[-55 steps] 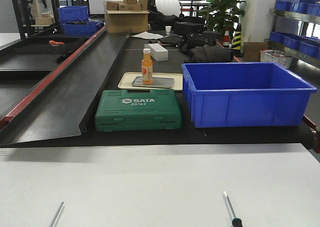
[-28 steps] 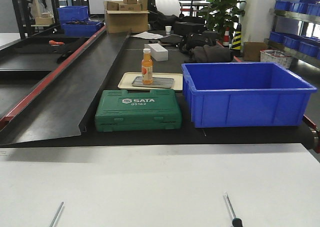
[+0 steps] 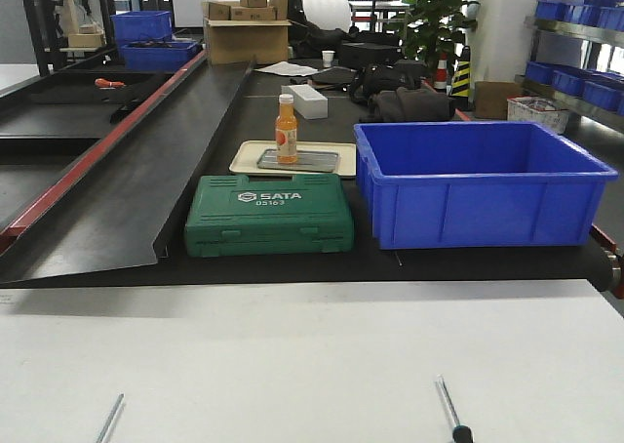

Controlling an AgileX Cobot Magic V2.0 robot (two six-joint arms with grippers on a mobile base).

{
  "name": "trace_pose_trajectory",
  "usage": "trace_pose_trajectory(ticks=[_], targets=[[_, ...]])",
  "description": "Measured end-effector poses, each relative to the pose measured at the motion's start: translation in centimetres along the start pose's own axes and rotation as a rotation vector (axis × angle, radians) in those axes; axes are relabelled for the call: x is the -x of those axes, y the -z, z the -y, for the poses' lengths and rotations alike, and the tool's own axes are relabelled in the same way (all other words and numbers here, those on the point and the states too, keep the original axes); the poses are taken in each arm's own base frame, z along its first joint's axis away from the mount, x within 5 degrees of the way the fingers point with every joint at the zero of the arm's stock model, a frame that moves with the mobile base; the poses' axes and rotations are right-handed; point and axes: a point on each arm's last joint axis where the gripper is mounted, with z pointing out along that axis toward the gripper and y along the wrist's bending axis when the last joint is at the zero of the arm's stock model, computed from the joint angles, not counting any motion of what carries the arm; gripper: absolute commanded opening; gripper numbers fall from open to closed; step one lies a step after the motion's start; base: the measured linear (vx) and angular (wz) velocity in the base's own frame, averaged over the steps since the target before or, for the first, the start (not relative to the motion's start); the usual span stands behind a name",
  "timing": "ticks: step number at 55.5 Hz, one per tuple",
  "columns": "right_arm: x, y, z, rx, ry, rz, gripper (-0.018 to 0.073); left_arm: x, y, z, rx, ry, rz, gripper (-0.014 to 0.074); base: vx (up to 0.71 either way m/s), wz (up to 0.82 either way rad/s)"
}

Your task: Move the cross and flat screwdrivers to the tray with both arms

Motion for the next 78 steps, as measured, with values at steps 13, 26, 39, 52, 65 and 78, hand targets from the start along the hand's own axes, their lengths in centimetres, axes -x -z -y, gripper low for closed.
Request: trace_pose_trajectory(ticks=[13, 26, 39, 52, 65, 78], targets=[[8.1, -5.9, -0.5, -0.010, 0.064, -0.137, -0.0008, 7.4, -7.0, 0.8, 0.002, -0.051, -0.176, 0.0000, 0.00, 0.00], [5.5, -13.4, -0.5, -0.019, 0.027, -0.451, 0.0028, 4.7, -14.6, 0.5, 0.016, -0.052, -0.467, 0.0035, 0.00, 0.00], [3.3, -15.4, -0.5, -0.023, -0.006, -0.572, 0.0310, 1.1, -18.0, 0.1, 0.026, -0.058, -0.589, 0.0274, 0.00, 0.00], [2.8, -16.2, -0.5, -0.023, -0.028, -0.572, 0.0671, -0.8, -19.0, 0.0, 0.030, -0.055, -0.653, 0.0554, 0.00, 0.00], [1.7, -19.3, -1.8, 0.051, -0.005, -0.786, 0.0631, -1.8, -19.5, -0.1, 0.034, -0.048, -0.688, 0.0594, 0.00, 0.00], [-2.2, -26.3, -4.4, 0.126, 0.044, -1.112, 0.0556, -2.7, -20.0, -0.2, 0.037, -0.048, -0.714, 0.0594, 0.00, 0.00]])
